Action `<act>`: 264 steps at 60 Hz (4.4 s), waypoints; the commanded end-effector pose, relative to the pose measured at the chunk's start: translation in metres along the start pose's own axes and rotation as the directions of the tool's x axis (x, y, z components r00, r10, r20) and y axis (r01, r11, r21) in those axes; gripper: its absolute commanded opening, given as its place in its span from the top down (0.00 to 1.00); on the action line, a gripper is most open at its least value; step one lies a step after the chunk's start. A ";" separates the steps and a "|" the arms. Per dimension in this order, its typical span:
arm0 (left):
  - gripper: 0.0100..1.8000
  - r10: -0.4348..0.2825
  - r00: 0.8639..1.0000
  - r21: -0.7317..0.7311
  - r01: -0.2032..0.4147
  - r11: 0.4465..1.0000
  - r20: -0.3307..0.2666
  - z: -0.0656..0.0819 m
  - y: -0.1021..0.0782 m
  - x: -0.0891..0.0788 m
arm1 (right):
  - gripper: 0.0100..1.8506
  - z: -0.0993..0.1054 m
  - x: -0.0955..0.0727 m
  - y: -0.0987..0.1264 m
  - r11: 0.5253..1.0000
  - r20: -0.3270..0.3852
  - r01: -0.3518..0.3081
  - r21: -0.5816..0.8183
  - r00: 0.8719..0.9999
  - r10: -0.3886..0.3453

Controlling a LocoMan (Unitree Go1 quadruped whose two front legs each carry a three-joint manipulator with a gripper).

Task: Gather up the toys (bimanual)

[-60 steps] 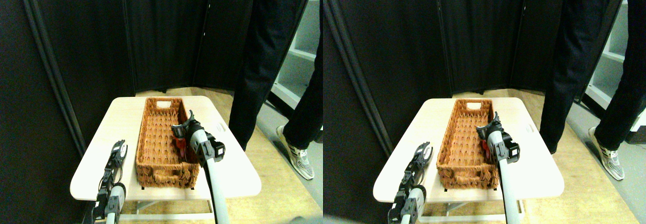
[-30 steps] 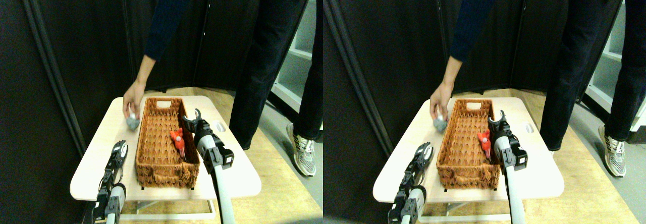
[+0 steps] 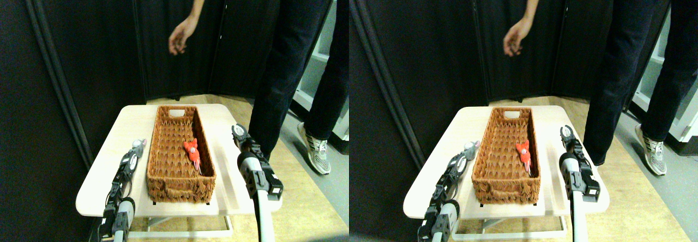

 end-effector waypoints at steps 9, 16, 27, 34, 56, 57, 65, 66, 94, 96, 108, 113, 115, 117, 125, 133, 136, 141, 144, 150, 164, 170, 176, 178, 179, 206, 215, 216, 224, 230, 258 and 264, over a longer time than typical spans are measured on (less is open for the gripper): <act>0.94 -0.042 0.999 -0.020 0.043 0.999 0.031 0.009 -0.011 0.003 | 1.00 -0.001 -0.007 -0.025 0.996 0.088 0.065 0.054 0.994 -0.069; 0.90 -0.062 0.998 -0.064 0.062 0.996 0.008 0.014 -0.013 0.004 | 1.00 -0.005 -0.006 -0.038 0.995 0.069 0.065 0.078 0.995 -0.071; 0.83 -0.067 0.998 -0.155 0.064 0.986 -0.016 0.025 -0.014 0.011 | 1.00 -0.012 -0.004 -0.049 0.992 0.079 0.089 0.092 0.992 -0.096; 0.77 -0.081 0.996 -0.222 0.070 0.972 -0.040 0.028 -0.013 0.017 | 1.00 -0.015 -0.003 -0.052 0.990 0.085 0.105 0.094 0.990 -0.113; 0.83 -0.024 1.000 -0.494 0.019 0.869 -0.003 0.025 0.006 0.035 | 1.00 -0.024 0.002 -0.059 0.983 0.090 0.156 0.095 0.982 -0.165; 0.83 -0.011 1.000 -0.524 0.007 0.851 -0.004 0.025 0.006 0.035 | 1.00 -0.024 0.002 -0.059 0.983 0.087 0.156 0.099 0.982 -0.165; 0.82 0.001 1.000 -0.565 0.000 0.825 0.002 0.021 0.005 0.038 | 1.00 -0.028 0.007 -0.059 0.984 0.080 0.149 0.097 0.984 -0.157; 0.81 0.000 1.000 -0.563 0.001 0.826 0.001 0.021 0.005 0.038 | 1.00 -0.028 0.007 -0.059 0.985 0.078 0.147 0.095 0.985 -0.154; 0.74 -0.073 0.997 -0.616 0.049 0.787 -0.014 0.034 -0.013 0.031 | 1.00 -0.029 0.014 -0.055 0.989 0.084 0.129 0.077 0.987 -0.135; 0.75 -0.078 0.997 -0.623 0.050 0.781 -0.017 0.034 -0.014 0.031 | 1.00 -0.029 0.015 -0.055 0.989 0.086 0.127 0.080 0.987 -0.134; 0.74 -0.129 0.990 -0.773 0.041 0.632 -0.053 0.026 -0.015 0.042 | 1.00 -0.033 0.018 -0.051 0.987 0.094 0.126 0.098 0.986 -0.136; 0.76 -0.118 0.992 -0.781 0.037 0.624 -0.048 0.022 -0.014 0.047 | 1.00 -0.034 0.018 -0.050 0.987 0.098 0.124 0.105 0.986 -0.134; 0.77 -0.120 0.991 -0.775 0.037 0.631 -0.051 0.020 -0.013 0.049 | 1.00 -0.034 0.019 -0.051 0.987 0.096 0.118 0.107 0.987 -0.129; 0.77 -0.121 0.991 -0.774 0.035 0.632 -0.054 0.020 -0.013 0.050 | 1.00 -0.034 0.020 -0.052 0.987 0.096 0.119 0.112 0.987 -0.130; 0.78 -0.131 0.989 -0.804 0.019 0.594 -0.074 0.017 -0.010 0.052 | 1.00 -0.032 0.022 -0.055 0.989 0.108 0.130 0.074 0.985 -0.137; 0.74 -0.137 0.986 -0.818 0.001 0.576 -0.096 0.015 -0.010 0.053 | 1.00 -0.031 0.023 -0.055 0.988 0.103 0.125 0.092 0.986 -0.134; 0.73 -0.148 0.983 -0.820 -0.004 0.573 -0.108 0.016 -0.010 0.053 | 1.00 -0.031 0.024 -0.055 0.988 0.105 0.120 0.093 0.986 -0.130; 0.70 -0.172 0.974 -0.846 -0.037 0.532 -0.151 0.018 -0.008 0.053 | 1.00 -0.032 0.024 -0.055 0.989 0.108 0.121 0.084 0.986 -0.130; 0.62 -0.159 0.974 -0.839 -0.052 0.542 -0.163 0.019 -0.008 0.051 | 1.00 -0.033 0.025 -0.055 0.988 0.108 0.124 0.088 0.985 -0.133; 0.54 -0.177 0.967 -0.833 -0.058 0.550 -0.184 0.021 -0.009 0.047 | 1.00 -0.035 0.025 -0.054 0.987 0.106 0.126 0.097 0.985 -0.136; 0.56 -0.160 0.971 -0.834 -0.064 0.548 -0.180 0.022 -0.006 0.048 | 1.00 -0.036 0.025 -0.052 0.988 0.111 0.122 0.092 0.985 -0.132; 0.56 -0.160 0.970 -0.834 -0.068 0.547 -0.184 0.019 -0.004 0.051 | 1.00 -0.036 0.026 -0.054 0.988 0.112 0.119 0.094 0.985 -0.129; 0.59 -0.156 0.970 -0.838 -0.074 0.541 -0.187 0.016 -0.004 0.053 | 1.00 -0.037 0.025 -0.055 0.985 0.108 0.136 0.104 0.983 -0.147; 0.60 -0.153 0.970 -0.840 -0.078 0.536 -0.188 0.014 -0.004 0.055 | 1.00 -0.038 0.025 -0.055 0.985 0.115 0.136 0.103 0.982 -0.147; 0.60 -0.153 0.970 -0.840 -0.078 0.536 -0.188 0.014 -0.004 0.055 | 1.00 -0.038 0.025 -0.055 0.985 0.115 0.136 0.103 0.982 -0.147; 0.50 -0.129 0.967 -0.837 -0.118 0.534 -0.219 0.002 -0.005 0.059 | 1.00 -0.041 0.030 -0.052 0.986 0.109 0.128 0.104 0.984 -0.140; 0.50 -0.097 0.966 -0.825 -0.151 0.545 -0.241 -0.008 -0.003 0.061 | 1.00 -0.040 0.028 -0.052 0.988 0.116 0.121 0.096 0.984 -0.132; 0.50 -0.097 0.966 -0.825 -0.151 0.544 -0.240 -0.008 -0.003 0.061 | 1.00 -0.040 0.028 -0.052 0.988 0.117 0.121 0.095 0.984 -0.131; 0.51 -0.080 0.966 -0.834 -0.168 0.526 -0.245 -0.012 -0.001 0.061 | 1.00 -0.038 0.028 -0.053 0.988 0.129 0.127 0.084 0.982 -0.138; 0.55 -0.099 0.966 -0.833 -0.152 0.533 -0.240 -0.019 0.005 0.065 | 1.00 -0.038 0.026 -0.054 0.988 0.135 0.132 0.085 0.981 -0.142; 0.90 -0.035 0.989 -0.771 -0.091 0.630 -0.145 -0.031 0.015 0.065 | 1.00 -0.035 0.017 -0.054 0.985 0.138 0.141 0.096 0.978 -0.153; 1.00 -0.057 0.989 -0.715 -0.056 0.697 -0.134 -0.026 0.012 0.062 | 1.00 -0.034 0.016 -0.055 0.988 0.141 0.139 0.073 0.979 -0.148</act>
